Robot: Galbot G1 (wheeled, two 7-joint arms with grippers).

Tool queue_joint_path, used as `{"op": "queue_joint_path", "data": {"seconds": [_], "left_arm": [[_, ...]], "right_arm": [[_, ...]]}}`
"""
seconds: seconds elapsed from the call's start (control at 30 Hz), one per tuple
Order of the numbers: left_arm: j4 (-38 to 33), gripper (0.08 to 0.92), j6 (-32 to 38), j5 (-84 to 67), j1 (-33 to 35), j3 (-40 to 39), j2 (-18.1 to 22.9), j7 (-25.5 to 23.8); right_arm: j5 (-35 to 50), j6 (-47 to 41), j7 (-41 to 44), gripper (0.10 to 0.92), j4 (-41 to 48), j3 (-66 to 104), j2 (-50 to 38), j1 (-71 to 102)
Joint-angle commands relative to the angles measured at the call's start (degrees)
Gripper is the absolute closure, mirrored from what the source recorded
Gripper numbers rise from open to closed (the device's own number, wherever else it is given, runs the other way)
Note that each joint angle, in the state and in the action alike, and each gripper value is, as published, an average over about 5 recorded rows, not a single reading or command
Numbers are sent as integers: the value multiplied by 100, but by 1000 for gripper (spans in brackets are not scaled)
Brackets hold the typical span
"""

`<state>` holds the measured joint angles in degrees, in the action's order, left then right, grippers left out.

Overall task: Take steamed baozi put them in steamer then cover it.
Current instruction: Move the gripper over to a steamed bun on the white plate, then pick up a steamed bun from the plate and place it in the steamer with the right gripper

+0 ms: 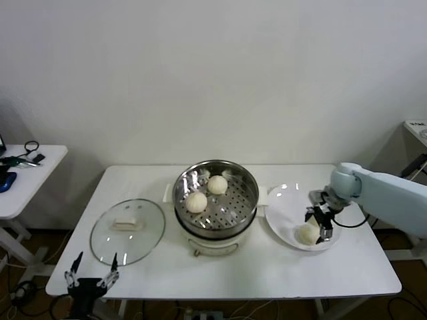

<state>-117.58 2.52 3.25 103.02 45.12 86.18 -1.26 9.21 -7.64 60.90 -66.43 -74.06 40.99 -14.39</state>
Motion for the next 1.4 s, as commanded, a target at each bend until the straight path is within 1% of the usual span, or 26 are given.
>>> {"op": "queue_joint_path", "data": {"seconds": [0.03, 0.57, 0.83, 1.0, 1.2, 1.4], "left_arm": [[25, 177, -3, 3, -13, 0, -11, 5], [46, 177, 1, 13, -16, 2, -11, 25], [40, 177, 8, 10, -2, 4, -11, 36], [28, 177, 16, 10, 9, 2, -6, 37], [11, 177, 17, 8, 42, 16, -18, 36], [-3, 177, 13, 58, 33, -27, -8, 34]], "right_arm": [[-138, 37, 3, 203, 375, 184, 236, 348], [-159, 94, 57, 207, 557, 187, 362, 275], [-149, 149, 89, 275, 563, 77, 382, 155], [-133, 270, 96, 301, 549, 24, 385, 44], [-139, 804, 192, 315, 313, -357, 375, -662], [-350, 1734, 305, 313, -141, -895, 571, -1882]]}}
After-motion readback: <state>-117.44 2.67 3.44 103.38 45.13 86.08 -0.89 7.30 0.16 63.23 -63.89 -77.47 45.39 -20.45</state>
